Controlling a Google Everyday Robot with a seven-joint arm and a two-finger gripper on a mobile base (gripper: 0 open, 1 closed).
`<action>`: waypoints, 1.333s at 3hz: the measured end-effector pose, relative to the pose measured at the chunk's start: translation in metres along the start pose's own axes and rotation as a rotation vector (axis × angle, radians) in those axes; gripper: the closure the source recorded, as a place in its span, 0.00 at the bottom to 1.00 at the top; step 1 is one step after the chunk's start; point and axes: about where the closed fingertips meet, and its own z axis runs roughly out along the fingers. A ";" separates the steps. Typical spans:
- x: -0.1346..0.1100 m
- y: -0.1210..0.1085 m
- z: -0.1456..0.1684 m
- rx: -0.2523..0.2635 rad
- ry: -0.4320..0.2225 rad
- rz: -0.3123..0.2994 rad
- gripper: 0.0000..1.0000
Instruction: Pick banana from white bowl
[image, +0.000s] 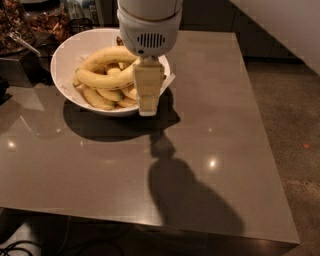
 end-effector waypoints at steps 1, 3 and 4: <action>-0.003 -0.009 0.006 0.006 -0.005 -0.027 0.01; -0.013 -0.023 0.010 0.022 -0.030 0.011 0.00; -0.026 -0.042 0.026 0.002 -0.036 0.039 0.03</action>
Offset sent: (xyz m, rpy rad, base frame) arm 0.0084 0.0032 -0.0029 -0.0030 -0.0084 0.0151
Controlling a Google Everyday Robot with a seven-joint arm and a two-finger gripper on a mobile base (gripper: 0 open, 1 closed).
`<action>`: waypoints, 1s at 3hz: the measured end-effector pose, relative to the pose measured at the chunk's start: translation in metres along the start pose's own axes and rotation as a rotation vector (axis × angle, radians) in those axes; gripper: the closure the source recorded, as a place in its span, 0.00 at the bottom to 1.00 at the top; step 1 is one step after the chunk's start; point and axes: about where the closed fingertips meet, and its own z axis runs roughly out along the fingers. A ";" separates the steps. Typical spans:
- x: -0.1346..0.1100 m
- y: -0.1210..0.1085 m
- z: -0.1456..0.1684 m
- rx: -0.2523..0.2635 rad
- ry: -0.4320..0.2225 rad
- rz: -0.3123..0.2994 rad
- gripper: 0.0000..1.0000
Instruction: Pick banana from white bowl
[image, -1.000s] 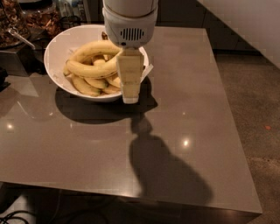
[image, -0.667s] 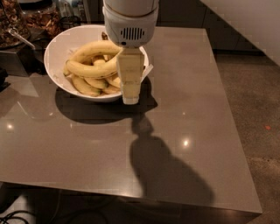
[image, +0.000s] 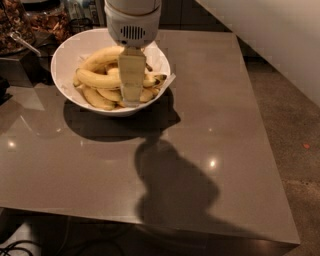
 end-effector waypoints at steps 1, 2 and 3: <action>-0.007 -0.014 0.015 -0.019 0.004 0.029 0.14; -0.013 -0.023 0.028 -0.036 0.009 0.047 0.26; -0.020 -0.027 0.042 -0.053 0.017 0.045 0.35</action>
Offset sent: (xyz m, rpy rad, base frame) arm 0.0408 0.0206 -0.0301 -0.0230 0.0956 -0.0687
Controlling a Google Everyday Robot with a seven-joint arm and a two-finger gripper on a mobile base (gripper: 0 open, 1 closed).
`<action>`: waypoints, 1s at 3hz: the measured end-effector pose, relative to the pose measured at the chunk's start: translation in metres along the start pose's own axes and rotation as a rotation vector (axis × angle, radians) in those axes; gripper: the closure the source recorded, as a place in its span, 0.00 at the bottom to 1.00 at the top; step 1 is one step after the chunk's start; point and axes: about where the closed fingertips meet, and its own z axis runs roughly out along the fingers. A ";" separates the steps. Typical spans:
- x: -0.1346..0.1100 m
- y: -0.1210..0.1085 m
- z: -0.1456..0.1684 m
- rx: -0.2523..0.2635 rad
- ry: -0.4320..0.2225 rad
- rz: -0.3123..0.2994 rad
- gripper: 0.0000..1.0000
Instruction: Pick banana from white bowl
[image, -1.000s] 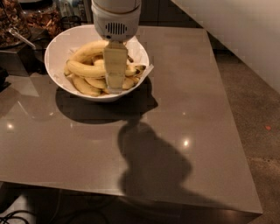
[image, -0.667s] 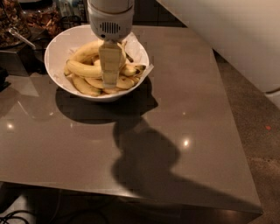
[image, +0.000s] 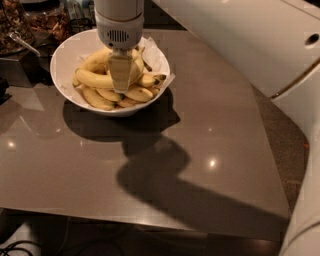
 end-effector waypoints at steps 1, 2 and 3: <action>-0.007 -0.002 0.013 -0.017 0.008 -0.013 0.41; -0.009 -0.003 0.029 -0.038 0.019 -0.022 0.42; -0.008 -0.001 0.046 -0.067 0.033 -0.028 0.62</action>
Offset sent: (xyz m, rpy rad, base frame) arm 0.0118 0.0091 -0.0444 -0.0740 0.0924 0.0237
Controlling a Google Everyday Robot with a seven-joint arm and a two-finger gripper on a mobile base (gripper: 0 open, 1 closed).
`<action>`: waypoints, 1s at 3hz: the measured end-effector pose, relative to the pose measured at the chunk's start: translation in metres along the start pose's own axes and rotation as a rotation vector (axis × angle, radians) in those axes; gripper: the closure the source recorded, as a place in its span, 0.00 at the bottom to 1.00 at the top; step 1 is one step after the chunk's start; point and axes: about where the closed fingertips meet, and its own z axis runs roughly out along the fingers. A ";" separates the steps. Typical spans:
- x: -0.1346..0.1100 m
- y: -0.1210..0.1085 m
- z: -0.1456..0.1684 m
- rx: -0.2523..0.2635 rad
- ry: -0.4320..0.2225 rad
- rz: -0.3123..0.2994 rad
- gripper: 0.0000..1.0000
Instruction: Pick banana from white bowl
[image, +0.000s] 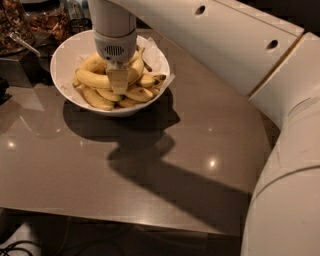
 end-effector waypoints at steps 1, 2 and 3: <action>0.000 -0.001 -0.004 0.000 0.000 0.000 0.83; 0.000 -0.001 -0.004 0.000 0.000 0.000 1.00; -0.003 -0.002 -0.013 0.017 -0.020 -0.005 1.00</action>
Offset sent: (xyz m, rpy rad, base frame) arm 0.0000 0.0000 0.0036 0.0000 0.0000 0.0000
